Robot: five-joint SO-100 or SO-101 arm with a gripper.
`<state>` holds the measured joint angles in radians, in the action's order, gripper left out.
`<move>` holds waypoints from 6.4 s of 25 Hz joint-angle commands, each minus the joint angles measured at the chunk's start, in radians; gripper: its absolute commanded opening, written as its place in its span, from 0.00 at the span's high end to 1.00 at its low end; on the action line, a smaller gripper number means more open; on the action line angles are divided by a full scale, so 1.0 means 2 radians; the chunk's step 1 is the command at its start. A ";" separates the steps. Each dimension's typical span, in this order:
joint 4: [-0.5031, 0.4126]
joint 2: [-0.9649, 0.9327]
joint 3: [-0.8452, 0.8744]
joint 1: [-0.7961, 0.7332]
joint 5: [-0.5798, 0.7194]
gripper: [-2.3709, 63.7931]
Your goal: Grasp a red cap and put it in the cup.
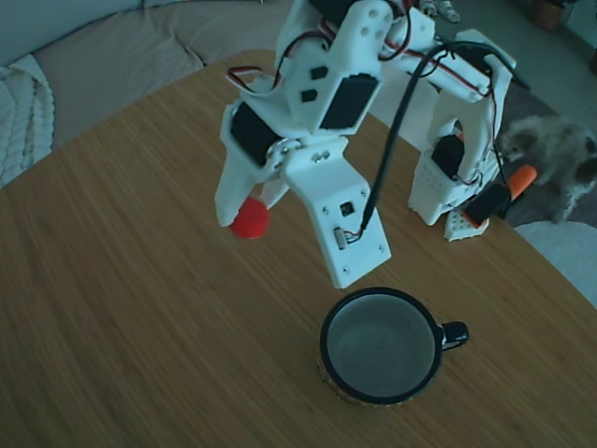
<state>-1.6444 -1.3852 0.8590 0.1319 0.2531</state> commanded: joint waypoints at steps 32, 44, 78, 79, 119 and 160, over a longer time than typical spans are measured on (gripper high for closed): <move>-0.009 0.086 -0.120 -0.195 -0.015 0.82; -0.008 0.090 -0.082 -0.222 -0.013 0.82; -0.032 0.086 -0.011 -0.262 -0.025 0.82; -0.033 0.086 -0.010 -0.261 -0.025 0.82; -0.034 -0.015 0.125 -0.262 -0.018 0.81; -0.028 -0.015 0.086 -0.203 -0.020 0.38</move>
<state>-1.6444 -1.3392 1.1091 -0.2930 0.2102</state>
